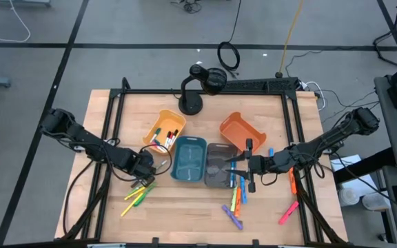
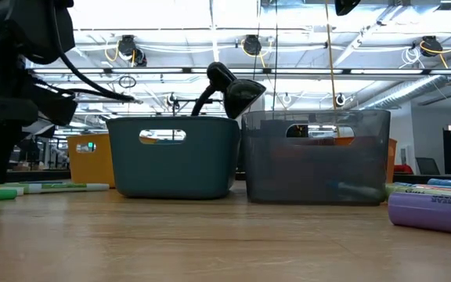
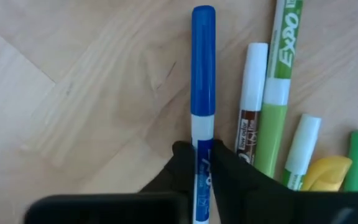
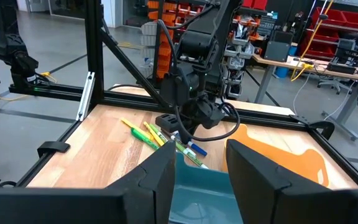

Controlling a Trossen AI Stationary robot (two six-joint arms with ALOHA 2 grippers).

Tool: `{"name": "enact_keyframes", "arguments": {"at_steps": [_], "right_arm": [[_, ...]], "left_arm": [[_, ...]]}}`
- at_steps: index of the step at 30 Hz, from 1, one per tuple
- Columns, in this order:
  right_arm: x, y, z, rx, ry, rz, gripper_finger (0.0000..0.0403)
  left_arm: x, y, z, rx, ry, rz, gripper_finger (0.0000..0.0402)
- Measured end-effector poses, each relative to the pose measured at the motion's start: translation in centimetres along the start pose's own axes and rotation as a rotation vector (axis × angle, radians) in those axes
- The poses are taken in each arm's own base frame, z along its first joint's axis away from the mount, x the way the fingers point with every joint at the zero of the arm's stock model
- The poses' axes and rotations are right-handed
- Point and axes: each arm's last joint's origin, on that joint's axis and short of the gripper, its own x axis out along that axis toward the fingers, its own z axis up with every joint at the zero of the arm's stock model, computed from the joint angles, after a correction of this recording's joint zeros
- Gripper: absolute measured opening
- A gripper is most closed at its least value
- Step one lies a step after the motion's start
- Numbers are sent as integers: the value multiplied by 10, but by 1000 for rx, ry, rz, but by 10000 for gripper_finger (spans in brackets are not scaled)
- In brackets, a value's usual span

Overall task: Pick & Place Markers
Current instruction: Put the blue marker into the black bin

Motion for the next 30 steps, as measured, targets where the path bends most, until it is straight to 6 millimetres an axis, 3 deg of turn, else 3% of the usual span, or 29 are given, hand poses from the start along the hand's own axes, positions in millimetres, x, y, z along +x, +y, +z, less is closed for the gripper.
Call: {"name": "enact_keyframes", "arguments": {"at_steps": [8,17,24,30], "right_arm": [[0,0,0,0,0,0,130],[0,0,0,0,1,0,130],[2,-2,-1,2,0,-12,130],[20,-2,-3,22,-72,-23,130]], "left_arm": [[-11,3,-1,21,-42,29,28],[-85,-6,-4,77,-262,15,28],[-143,-31,-9,237,-698,-119,28],[-174,-65,-5,464,-1082,-259,28]]}}
